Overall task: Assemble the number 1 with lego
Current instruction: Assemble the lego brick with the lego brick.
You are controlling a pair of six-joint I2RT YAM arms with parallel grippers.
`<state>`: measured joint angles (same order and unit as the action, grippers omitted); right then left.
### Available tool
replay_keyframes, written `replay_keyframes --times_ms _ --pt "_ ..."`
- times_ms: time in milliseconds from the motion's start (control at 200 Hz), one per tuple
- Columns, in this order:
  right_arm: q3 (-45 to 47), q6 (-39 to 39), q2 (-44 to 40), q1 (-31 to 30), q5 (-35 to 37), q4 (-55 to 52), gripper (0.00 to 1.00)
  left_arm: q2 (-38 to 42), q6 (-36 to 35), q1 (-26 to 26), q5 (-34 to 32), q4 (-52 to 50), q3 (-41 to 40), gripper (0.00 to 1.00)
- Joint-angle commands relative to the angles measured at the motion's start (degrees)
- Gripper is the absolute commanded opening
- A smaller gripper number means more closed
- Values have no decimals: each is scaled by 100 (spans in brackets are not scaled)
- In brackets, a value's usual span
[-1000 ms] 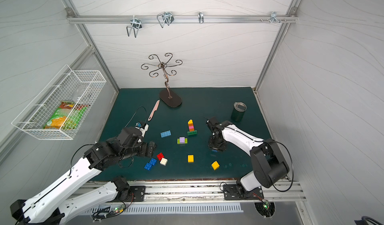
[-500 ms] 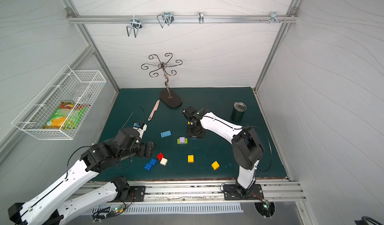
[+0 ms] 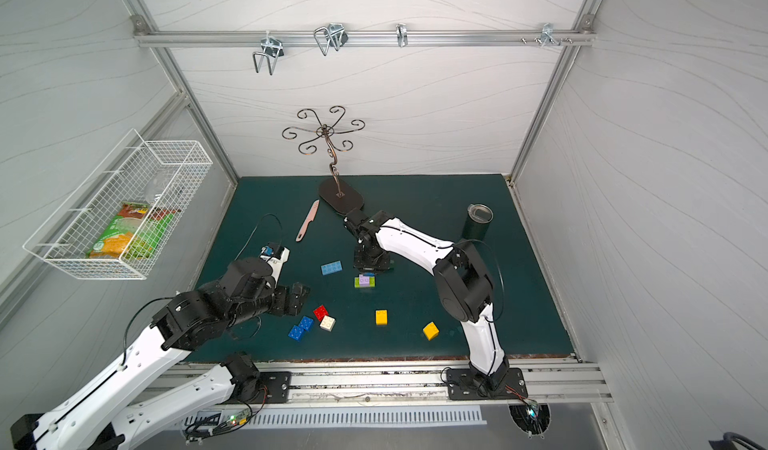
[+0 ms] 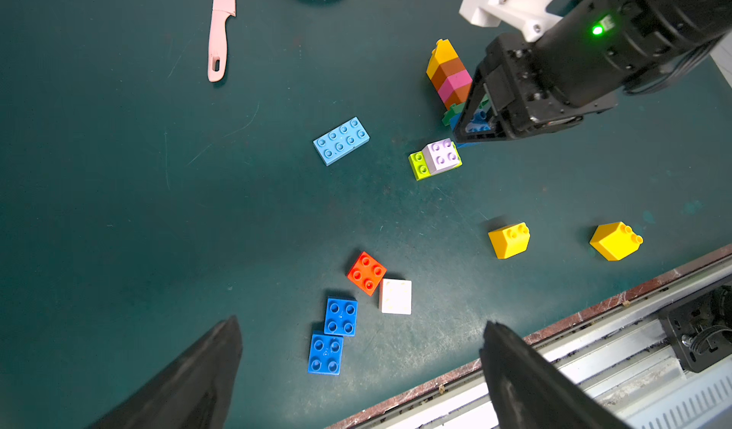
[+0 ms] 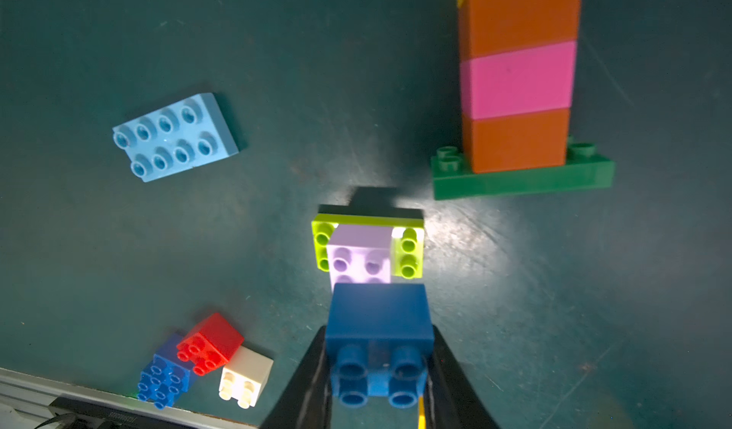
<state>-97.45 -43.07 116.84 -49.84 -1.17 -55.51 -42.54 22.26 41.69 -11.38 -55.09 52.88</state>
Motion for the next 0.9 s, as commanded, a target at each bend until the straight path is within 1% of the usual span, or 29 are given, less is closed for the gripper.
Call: replay_keyframes --times_ms 0,530,896 --pt "-235 9 250 -60 -26 -370 8 53 -29 14 -32 209 73 99" --pt "-498 79 703 -166 -171 -562 7 189 -29 14 -49 227 64 99" --pt "-806 300 1093 -113 -146 -822 7 281 -29 14 -66 228 55 99"
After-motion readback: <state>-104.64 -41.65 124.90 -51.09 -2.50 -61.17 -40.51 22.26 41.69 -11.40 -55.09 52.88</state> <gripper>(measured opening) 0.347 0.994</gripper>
